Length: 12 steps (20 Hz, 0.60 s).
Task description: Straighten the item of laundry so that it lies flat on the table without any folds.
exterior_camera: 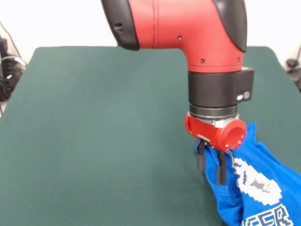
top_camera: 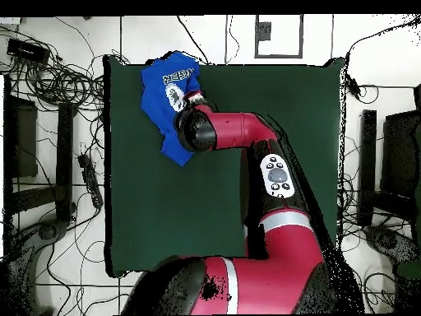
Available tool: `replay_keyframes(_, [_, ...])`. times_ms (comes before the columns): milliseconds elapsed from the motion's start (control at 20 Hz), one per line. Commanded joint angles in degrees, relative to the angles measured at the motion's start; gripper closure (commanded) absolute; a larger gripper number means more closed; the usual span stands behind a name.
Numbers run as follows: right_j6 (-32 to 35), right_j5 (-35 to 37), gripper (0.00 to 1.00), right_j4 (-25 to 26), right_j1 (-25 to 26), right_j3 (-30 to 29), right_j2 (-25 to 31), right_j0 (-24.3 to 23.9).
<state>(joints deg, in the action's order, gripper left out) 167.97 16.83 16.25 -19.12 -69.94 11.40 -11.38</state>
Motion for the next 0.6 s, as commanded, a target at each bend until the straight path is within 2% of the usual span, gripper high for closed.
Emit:
replay_keyframes(50, [-6.5, 20.9, 0.00, -4.3, -0.1, -7.6, 4.7, -1.0])
replay_keyframes(350, [-6.6, 24.3, 0.00, -7.0, -0.9, -10.2, 7.8, -2.9])
replay_keyframes(600, [-6.0, 22.7, 0.00, -7.0, -0.9, -10.2, 8.2, -2.4])
